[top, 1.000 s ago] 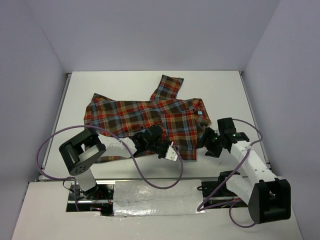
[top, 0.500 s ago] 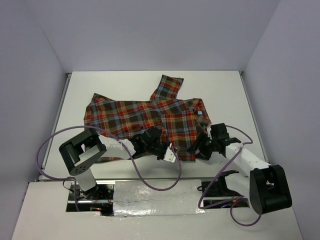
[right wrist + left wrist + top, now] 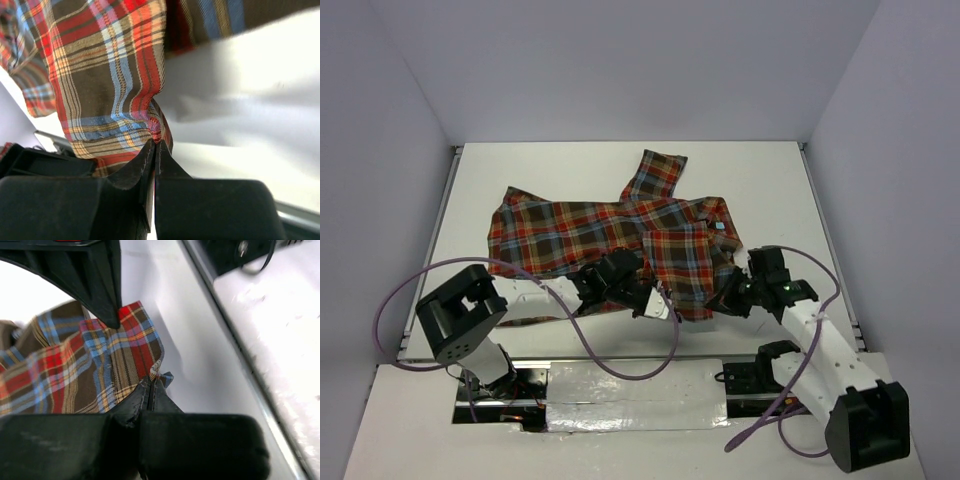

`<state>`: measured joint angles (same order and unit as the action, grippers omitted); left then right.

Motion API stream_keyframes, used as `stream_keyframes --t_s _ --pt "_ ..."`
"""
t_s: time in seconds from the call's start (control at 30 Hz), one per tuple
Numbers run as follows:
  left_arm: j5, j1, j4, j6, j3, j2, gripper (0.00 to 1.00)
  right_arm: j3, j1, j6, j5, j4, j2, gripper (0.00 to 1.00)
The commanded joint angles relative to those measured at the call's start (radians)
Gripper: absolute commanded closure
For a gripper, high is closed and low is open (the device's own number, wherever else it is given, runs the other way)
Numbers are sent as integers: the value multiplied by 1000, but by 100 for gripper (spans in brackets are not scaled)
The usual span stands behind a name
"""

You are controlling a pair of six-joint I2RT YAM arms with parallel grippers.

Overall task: Fold and stack the long sleeve shirts
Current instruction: Fold the shirt

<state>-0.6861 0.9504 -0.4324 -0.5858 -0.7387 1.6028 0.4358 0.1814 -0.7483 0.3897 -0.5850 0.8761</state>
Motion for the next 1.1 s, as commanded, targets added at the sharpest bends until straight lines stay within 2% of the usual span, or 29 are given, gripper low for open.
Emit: stream_keyframes --t_s 0.0,0.2,0.4,0.53,0.63,0.8,1.07 --pt "-69 8 49 46 -25 -66 100 46 12 30 -28 -197 -83 100" --pt "-110 45 75 132 -34 -86 100 104 18 63 -35 -329 -108 100" --pt "-112 76 37 139 -1 -92 100 138 21 99 -37 -429 -138 100" --pt "-122 77 58 122 -1 -92 100 116 23 119 -9 -440 -128 100" --pt "-87 76 21 165 13 -89 100 138 23 129 -11 -406 -100 100" --pt "-70 -7 -37 315 -31 -54 100 254 23 148 35 -279 79 100" --pt "-32 -162 -114 586 -71 -9 100 477 -2 228 -31 -194 352 100"
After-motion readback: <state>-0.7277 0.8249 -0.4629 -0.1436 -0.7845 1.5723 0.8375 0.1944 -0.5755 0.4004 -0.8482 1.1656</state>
